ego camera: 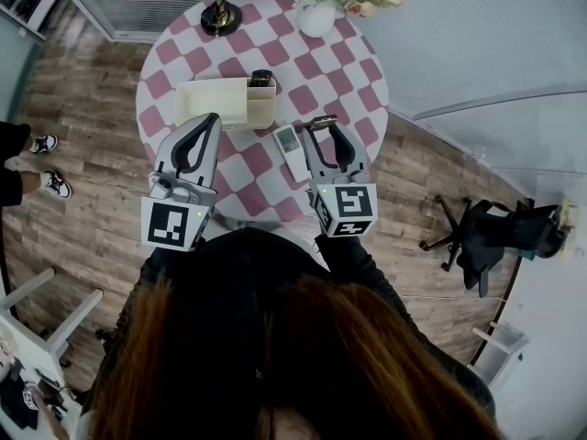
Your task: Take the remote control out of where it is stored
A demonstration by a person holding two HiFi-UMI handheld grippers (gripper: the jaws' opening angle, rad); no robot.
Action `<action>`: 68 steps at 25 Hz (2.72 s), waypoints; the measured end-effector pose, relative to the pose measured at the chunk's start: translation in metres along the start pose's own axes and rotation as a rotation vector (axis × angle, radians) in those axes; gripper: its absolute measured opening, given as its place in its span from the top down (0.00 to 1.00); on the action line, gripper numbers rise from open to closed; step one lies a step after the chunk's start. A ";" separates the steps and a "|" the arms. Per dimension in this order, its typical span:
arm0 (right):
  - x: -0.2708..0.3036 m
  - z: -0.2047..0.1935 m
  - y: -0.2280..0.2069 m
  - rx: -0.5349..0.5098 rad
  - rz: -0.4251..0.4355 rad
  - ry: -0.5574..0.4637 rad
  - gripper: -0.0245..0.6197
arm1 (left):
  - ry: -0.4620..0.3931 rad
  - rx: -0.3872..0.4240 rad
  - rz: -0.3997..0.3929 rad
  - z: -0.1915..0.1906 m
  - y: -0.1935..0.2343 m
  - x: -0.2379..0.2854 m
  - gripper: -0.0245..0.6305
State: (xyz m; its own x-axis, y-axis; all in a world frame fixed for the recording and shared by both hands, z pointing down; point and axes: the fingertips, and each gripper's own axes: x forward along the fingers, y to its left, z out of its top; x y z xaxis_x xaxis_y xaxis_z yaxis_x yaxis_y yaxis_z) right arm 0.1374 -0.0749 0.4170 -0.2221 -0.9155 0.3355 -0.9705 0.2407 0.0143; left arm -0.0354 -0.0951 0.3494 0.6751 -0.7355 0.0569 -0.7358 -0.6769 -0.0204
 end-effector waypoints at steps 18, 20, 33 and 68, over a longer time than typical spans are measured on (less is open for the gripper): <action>-0.023 -0.174 -0.069 0.025 -0.017 0.506 0.67 | -0.019 0.001 -0.007 -0.001 -0.002 0.001 0.95; -0.017 -0.178 -0.070 0.015 0.000 0.525 0.67 | -0.013 0.004 0.004 -0.001 0.000 0.000 0.95; 0.025 -0.186 -0.065 -0.027 0.081 0.585 0.67 | -0.011 0.004 0.053 -0.004 0.013 -0.011 0.95; 0.083 -0.244 -0.061 -0.049 0.184 0.789 0.67 | 0.001 0.009 0.097 -0.006 0.022 -0.020 0.95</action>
State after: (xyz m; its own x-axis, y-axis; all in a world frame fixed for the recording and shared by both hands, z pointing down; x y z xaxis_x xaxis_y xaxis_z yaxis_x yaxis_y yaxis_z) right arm 0.2013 -0.0872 0.6741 -0.2287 -0.3670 0.9017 -0.9156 0.3958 -0.0711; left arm -0.0656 -0.0953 0.3541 0.6009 -0.7974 0.0547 -0.7970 -0.6030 -0.0347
